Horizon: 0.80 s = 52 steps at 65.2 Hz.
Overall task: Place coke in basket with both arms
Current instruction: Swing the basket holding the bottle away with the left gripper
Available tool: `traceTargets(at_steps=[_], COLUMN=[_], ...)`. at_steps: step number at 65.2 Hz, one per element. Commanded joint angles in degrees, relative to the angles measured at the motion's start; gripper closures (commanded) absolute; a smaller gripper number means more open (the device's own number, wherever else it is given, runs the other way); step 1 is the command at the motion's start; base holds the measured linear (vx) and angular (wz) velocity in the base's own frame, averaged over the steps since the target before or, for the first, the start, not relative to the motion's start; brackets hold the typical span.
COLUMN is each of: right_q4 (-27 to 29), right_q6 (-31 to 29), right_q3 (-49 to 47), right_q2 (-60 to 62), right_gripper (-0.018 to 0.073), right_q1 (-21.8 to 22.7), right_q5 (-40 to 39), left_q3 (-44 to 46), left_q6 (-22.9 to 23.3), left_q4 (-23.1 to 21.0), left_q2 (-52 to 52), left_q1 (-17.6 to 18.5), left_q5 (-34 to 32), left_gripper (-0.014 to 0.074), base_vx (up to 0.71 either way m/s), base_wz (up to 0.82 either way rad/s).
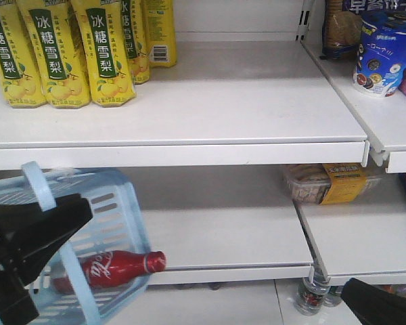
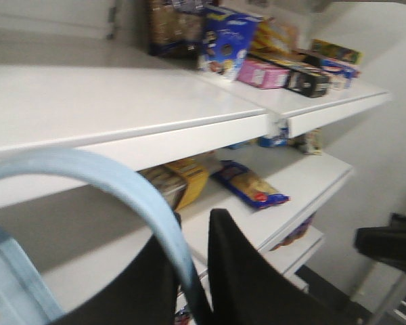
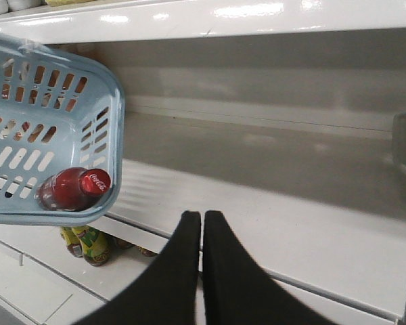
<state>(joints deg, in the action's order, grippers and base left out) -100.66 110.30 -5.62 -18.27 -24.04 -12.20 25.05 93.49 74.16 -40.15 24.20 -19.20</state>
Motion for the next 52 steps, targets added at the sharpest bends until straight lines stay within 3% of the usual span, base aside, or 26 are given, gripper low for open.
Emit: traceTargets(at_steps=[1,5,18,30,40,52], right_q4=[-2.1,-2.1,-2.1,-2.1,-2.1,-2.1], right_q6=[-0.2,-0.2,-0.2,-0.2,-0.2,-0.2], right_q3=[-1.6,-1.6,-1.6,-1.6,-1.6,-1.6], right_q2=[-0.3,-0.3,-0.3,-0.3,-0.3,-0.3], right_gripper=[0.0564,0.0564,0.0564,0.0564,0.0564,0.0564], right_q1=[0.0,0.0,0.0,0.0,0.0,0.0], right_q5=[1.0,1.0,1.0,1.0,0.8,0.8], left_q3=[-1.4,-4.6,-14.2,-21.7,-26.2,-27.3], left_q6=[-3.5,-3.5,-4.3,-7.9,-16.6,-28.3], left_q4=[-5.2,-7.8,-22.4,-29.2,-36.3,-47.8], left_q2=[4.1,6.1,13.6,18.7,21.2,21.7], left_q1=[-0.1,-0.1,-0.1,-0.1,-0.1,-0.1], left_q5=[4.8,7.3,13.3,11.6,9.0,9.4], left_gripper=[0.0603,0.0603,0.0603,0.0603,0.0603,0.0603], base_vx=[0.00,0.00,0.00,0.00,0.00,0.00], base_wz=[0.00,0.00,0.00,0.00,0.00,0.00])
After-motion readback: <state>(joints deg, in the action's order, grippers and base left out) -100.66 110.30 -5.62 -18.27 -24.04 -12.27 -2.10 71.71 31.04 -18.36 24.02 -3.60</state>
